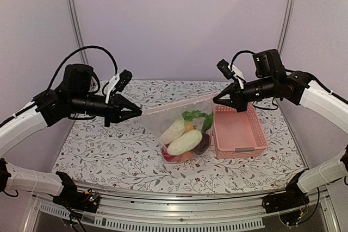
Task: Place the food in the zip-top bag and seal the zipper
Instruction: Unzip the zipper of the food storage bag, then hold the zipper food storage bag at the center of the board.
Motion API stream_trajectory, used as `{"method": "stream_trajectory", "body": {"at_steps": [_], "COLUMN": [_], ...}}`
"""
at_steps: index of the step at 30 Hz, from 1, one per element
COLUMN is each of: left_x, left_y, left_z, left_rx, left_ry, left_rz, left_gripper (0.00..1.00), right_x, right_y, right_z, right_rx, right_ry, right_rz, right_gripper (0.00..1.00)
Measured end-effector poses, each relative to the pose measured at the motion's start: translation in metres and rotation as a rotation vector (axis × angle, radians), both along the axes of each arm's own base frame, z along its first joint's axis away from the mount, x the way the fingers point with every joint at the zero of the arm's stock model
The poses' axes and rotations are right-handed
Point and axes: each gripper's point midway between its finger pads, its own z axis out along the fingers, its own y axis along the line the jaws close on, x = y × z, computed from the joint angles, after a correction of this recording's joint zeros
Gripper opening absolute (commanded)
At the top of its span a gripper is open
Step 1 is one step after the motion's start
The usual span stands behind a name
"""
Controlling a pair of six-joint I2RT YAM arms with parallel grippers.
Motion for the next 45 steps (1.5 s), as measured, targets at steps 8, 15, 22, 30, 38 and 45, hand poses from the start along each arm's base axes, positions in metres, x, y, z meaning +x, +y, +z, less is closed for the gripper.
{"method": "stream_trajectory", "body": {"at_steps": [8, 15, 22, 30, 38, 45], "left_x": [0.006, 0.005, 0.013, 0.017, 0.015, 0.012], "left_y": [0.012, 0.02, -0.004, -0.029, -0.029, -0.025], "left_z": [0.006, -0.019, -0.029, -0.029, -0.032, -0.045], "left_rx": [0.005, -0.101, -0.205, -0.263, -0.298, -0.29], "left_ry": [-0.019, -0.005, 0.025, 0.018, 0.006, 0.016], "left_rz": [0.075, 0.147, 0.117, 0.044, 0.036, 0.046], "left_gripper": [0.63, 0.75, 0.58, 0.42, 0.4, 0.25], "right_x": [0.004, 0.01, 0.009, 0.012, 0.013, 0.015], "right_y": [-0.004, -0.011, -0.01, -0.008, -0.008, -0.007], "right_z": [-0.001, -0.005, -0.005, -0.013, -0.013, -0.017], "right_rx": [-0.001, 0.0, 0.009, 0.001, 0.004, 0.002], "right_ry": [0.004, 0.027, 0.048, 0.073, 0.087, 0.101], "right_rz": [-0.017, -0.051, -0.051, -0.057, -0.066, -0.071], "right_gripper": [0.0, 0.0, 0.0, 0.0, 0.0, 0.0]}}
